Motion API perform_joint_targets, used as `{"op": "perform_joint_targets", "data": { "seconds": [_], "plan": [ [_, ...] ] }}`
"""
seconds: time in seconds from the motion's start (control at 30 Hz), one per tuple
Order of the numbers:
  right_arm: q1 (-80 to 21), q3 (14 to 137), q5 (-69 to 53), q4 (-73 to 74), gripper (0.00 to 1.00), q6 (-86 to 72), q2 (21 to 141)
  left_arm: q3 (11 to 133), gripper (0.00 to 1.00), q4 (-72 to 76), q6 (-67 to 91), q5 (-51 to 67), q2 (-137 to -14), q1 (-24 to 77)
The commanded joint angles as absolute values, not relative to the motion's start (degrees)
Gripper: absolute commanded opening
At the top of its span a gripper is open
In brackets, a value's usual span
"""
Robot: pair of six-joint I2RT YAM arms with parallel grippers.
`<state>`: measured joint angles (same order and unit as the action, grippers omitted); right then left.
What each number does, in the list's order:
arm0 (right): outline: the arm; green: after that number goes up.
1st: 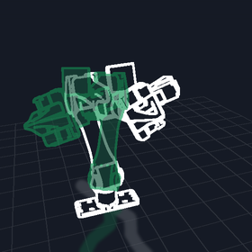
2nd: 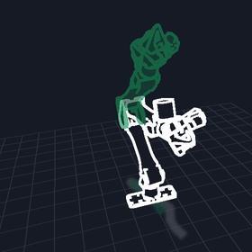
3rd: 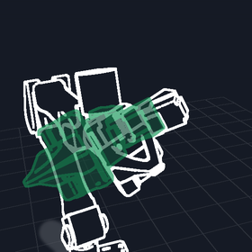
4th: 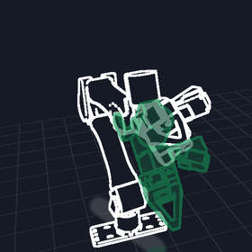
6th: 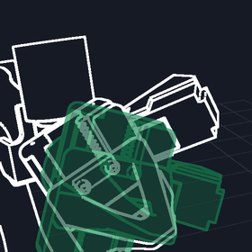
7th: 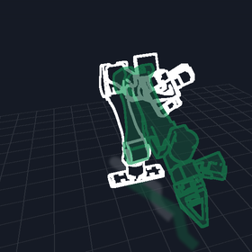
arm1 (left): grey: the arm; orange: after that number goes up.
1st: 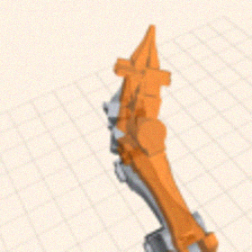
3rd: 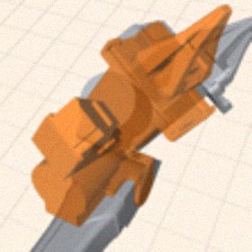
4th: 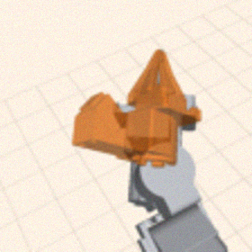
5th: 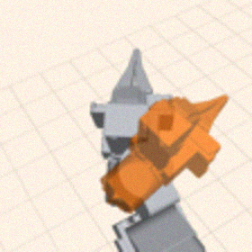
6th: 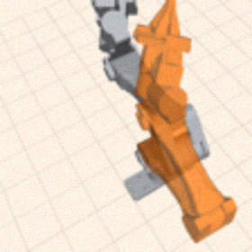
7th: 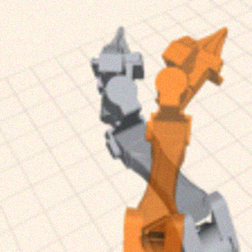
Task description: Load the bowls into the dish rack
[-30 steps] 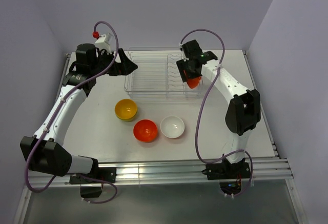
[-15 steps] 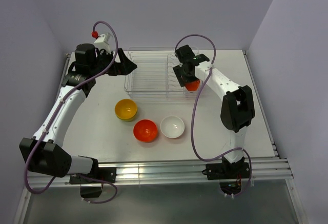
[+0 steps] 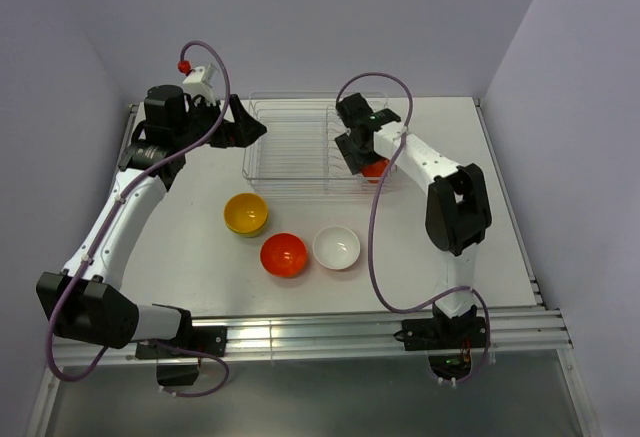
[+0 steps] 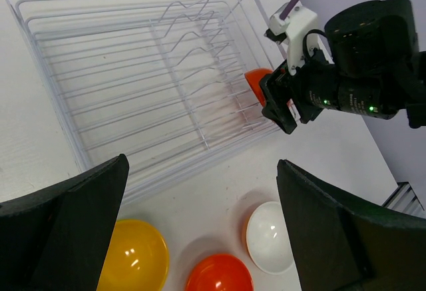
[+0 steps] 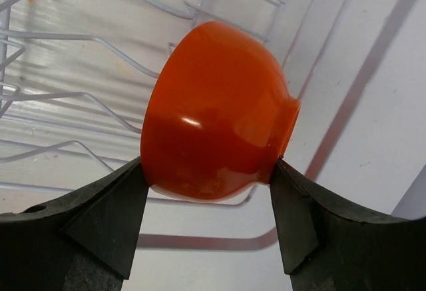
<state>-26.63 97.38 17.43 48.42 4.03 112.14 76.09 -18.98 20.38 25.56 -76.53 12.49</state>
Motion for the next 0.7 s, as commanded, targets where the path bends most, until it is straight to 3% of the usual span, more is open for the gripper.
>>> {"op": "perform_joint_targets", "data": {
  "seconds": [0.0,0.17,0.27,0.4,0.67],
  "plan": [
    [-27.25,99.23,20.48,49.3,0.0,4.83,113.81,75.5,0.99,-18.37,19.16,25.05,-74.09,12.22],
    [-27.6,99.49,20.57,49.92,0.04,4.92,115.05,75.32,0.99,-18.19,18.9,24.79,-74.0,12.04],
    [-27.86,100.1,20.3,50.8,0.18,4.83,115.66,75.32,0.99,-18.19,18.9,24.96,-74.09,11.95],
    [-28.04,100.81,19.6,51.59,0.54,4.66,115.75,75.32,0.99,-18.37,18.81,24.87,-74.18,11.87],
    [-28.48,103.09,18.98,53.17,0.75,3.87,115.23,74.97,0.99,-18.28,19.07,25.05,-74.09,11.87]
  ]
}}
